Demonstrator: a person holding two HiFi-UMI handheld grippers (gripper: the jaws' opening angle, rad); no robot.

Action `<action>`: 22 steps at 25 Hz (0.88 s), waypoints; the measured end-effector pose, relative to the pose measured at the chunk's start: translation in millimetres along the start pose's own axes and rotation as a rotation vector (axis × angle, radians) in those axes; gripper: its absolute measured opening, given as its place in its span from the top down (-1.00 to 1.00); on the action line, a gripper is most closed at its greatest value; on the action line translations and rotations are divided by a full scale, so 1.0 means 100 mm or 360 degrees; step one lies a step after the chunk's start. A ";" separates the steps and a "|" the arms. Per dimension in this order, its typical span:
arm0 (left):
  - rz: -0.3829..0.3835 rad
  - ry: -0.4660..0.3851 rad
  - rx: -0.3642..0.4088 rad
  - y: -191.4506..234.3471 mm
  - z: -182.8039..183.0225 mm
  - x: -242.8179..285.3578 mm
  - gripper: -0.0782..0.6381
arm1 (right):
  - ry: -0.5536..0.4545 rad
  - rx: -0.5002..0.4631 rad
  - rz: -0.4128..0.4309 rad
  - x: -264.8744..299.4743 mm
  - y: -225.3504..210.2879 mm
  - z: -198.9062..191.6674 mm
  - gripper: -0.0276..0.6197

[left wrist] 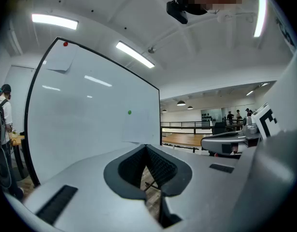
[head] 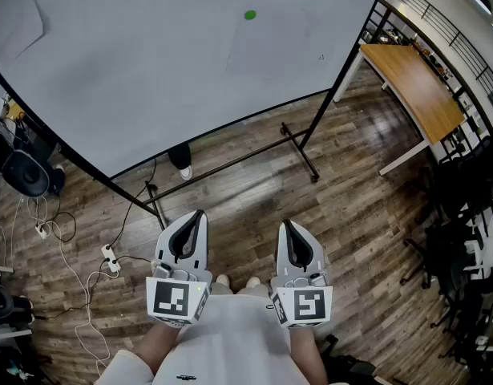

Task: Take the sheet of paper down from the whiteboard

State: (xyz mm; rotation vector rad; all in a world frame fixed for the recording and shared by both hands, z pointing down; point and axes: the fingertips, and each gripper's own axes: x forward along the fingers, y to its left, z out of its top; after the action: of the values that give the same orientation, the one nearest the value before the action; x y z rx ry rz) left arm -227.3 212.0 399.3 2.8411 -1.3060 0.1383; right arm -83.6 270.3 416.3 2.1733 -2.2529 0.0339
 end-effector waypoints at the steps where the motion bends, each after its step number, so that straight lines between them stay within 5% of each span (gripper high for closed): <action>1: -0.0005 -0.0001 -0.0003 -0.06 0.01 -0.05 0.76 | 0.0001 0.0001 -0.0001 -0.07 0.00 0.01 0.88; 14: -0.0056 0.0035 -0.0022 -0.60 -0.02 -0.29 0.76 | -0.0048 0.0075 -0.0114 -0.59 -0.24 0.04 0.88; 22: -0.0091 0.0008 -0.0023 -0.85 -0.01 -0.14 0.76 | -0.0092 0.0100 -0.0074 -0.65 -0.41 0.00 0.88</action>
State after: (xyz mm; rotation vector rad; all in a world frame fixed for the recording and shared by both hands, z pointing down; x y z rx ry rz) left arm -171.9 277.8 401.0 2.8608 -1.2185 0.1345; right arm -39.9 333.4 415.2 2.2862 -2.2603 0.0425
